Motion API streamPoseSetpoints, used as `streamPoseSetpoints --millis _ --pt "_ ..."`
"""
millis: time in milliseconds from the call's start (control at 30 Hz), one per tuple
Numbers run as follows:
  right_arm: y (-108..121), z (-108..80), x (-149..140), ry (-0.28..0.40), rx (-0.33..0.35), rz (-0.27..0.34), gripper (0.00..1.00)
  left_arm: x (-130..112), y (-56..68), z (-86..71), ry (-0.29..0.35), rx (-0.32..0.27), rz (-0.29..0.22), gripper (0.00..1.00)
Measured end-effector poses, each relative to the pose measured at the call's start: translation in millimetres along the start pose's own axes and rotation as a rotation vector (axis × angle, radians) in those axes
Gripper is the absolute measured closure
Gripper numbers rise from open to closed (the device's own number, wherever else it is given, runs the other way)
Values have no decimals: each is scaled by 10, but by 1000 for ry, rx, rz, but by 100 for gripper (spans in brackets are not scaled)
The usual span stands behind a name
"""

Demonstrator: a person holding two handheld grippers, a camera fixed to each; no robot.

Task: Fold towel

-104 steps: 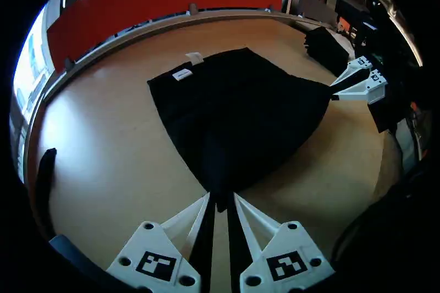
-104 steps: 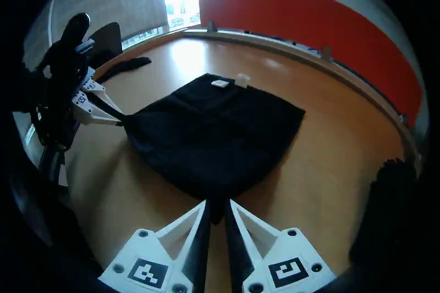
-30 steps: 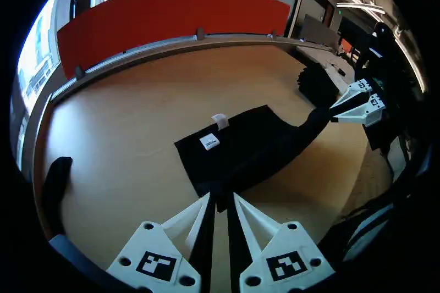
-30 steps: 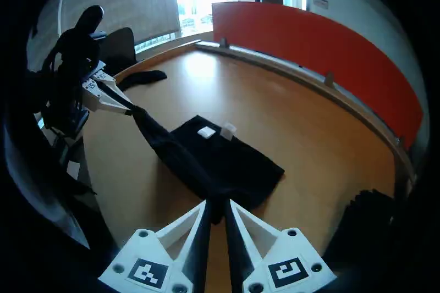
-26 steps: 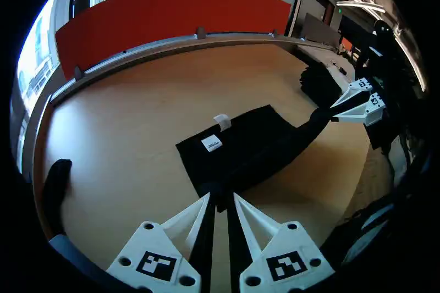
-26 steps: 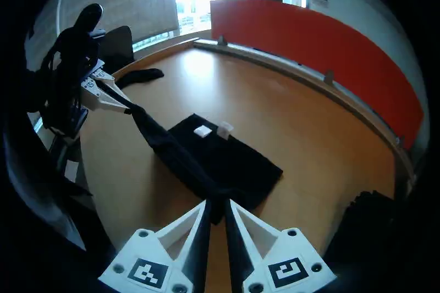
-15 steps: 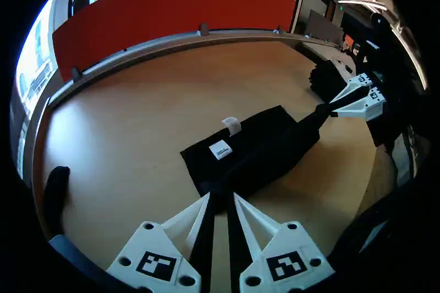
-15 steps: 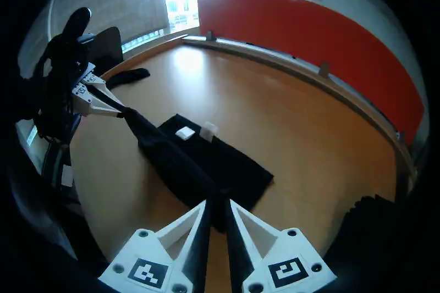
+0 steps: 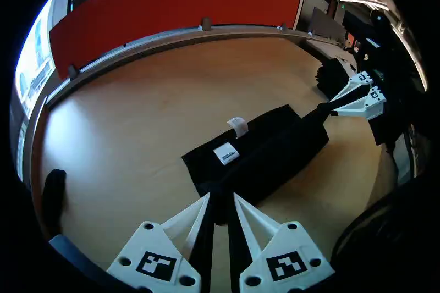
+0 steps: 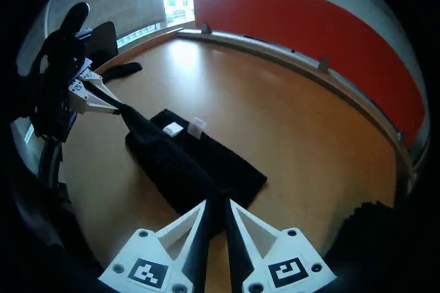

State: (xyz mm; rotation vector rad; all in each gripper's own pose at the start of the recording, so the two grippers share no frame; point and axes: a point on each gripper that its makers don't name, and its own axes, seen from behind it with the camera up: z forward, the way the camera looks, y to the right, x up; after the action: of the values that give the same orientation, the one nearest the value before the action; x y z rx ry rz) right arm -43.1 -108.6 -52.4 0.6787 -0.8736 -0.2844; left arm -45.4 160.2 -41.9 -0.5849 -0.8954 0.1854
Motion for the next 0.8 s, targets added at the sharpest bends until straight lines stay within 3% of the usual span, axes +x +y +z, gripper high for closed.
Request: streamPoseSetpoints --millis 800 --pt "284 541 -149 -60 -20 47 82 -80 -241 674 -61 37 -28 84"
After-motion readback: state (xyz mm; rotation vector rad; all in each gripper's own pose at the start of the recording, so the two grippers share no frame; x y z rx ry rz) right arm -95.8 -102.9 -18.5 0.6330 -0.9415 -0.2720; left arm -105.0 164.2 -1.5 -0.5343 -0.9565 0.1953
